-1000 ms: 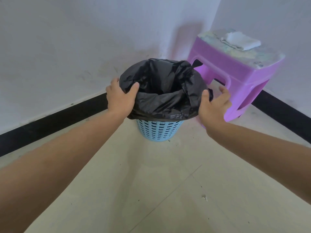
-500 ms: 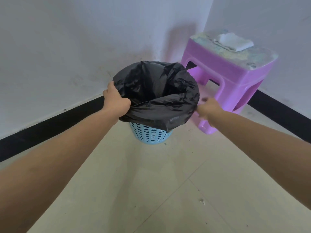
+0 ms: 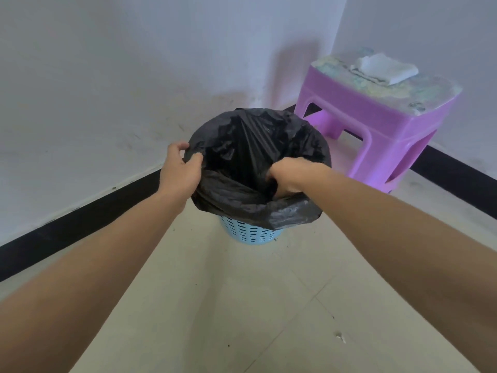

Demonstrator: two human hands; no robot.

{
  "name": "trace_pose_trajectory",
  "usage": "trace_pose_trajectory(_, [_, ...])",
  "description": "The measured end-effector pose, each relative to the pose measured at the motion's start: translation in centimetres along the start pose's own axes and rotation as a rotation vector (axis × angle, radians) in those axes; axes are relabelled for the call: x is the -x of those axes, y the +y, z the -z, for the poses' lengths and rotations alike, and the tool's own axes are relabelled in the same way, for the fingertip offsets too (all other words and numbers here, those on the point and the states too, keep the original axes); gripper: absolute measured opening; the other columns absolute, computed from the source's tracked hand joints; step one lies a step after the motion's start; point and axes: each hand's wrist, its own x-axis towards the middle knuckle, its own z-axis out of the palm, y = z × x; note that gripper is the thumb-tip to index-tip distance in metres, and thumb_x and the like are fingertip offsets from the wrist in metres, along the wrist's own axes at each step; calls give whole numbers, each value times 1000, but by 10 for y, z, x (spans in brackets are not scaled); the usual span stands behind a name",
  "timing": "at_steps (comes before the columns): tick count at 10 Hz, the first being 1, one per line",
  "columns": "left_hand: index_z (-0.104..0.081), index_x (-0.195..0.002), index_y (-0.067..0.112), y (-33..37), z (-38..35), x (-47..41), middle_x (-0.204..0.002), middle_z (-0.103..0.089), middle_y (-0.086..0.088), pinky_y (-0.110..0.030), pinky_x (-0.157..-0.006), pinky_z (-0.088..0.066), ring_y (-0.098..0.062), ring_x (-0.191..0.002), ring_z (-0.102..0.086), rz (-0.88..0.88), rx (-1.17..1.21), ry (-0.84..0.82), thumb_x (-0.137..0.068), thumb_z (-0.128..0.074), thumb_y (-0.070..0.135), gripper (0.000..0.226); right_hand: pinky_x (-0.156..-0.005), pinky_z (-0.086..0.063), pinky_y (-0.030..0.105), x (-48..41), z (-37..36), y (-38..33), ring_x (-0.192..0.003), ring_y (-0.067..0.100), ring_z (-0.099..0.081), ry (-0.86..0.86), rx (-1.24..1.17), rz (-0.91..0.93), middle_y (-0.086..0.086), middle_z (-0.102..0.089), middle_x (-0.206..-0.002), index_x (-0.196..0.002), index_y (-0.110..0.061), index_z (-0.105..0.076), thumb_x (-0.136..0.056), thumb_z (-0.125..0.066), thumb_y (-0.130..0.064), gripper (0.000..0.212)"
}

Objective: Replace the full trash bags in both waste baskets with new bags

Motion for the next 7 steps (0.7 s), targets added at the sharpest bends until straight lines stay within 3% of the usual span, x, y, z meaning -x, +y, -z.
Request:
trace_pose_trajectory(1, [-47,-115,26,3,6,-11,-113,-58,-5,-48,-82,-58,-23,-97,-62,-26,-94,62,-83,-62,36,36,-103,-44,45,11,1,18,-121,32,-55,610,-276,39,10,-60,-130,-126,-23,-63,-91,-57,-27,36])
trace_pose_trajectory(2, [-45,-127,24,5,8,-22,-134,-44,-7,-49,-91,-54,-26,-114,-52,-92,-163,57,-83,-68,21,50,-113,-28,49,31,-2,38,-138,33,-37,925,-404,-296,12,-41,-148,-140,-25,-49,-87,-57,-23,53])
trace_pose_trajectory(3, [-31,-147,27,7,1,-27,-147,-39,-4,-45,-93,-53,-26,-130,-45,-40,26,-101,-91,-54,0,67,-95,-45,40,46,-8,47,-128,33,-44,530,-1090,-583,11,-34,-151,-154,-27,-19,-88,-57,-13,78])
trace_pose_trajectory(4, [-43,-141,27,9,-10,-20,-120,-58,1,-46,-87,-57,-28,-113,-59,11,204,-164,-88,-39,-12,66,-83,-58,43,35,-22,38,-100,32,-64,395,-1654,-589,14,-62,-122,-135,-16,-50,-88,-47,1,50])
trace_pose_trajectory(6, [-42,-141,30,4,-14,-26,-120,-57,1,-49,-95,-53,-26,-111,-57,40,216,-83,-84,-36,-9,68,-86,-58,41,14,-17,40,-97,26,-67,540,-1745,-473,6,-69,-109,-125,-23,-57,-87,-42,8,51])
trace_pose_trajectory(7, [-41,-142,29,1,-16,-18,-119,-55,5,-38,-96,-50,-20,-110,-54,-9,153,7,-86,-35,-5,66,-87,-56,38,11,-20,41,-102,26,-66,570,-1637,-502,7,-69,-117,-133,-21,-55,-90,-53,-9,45])
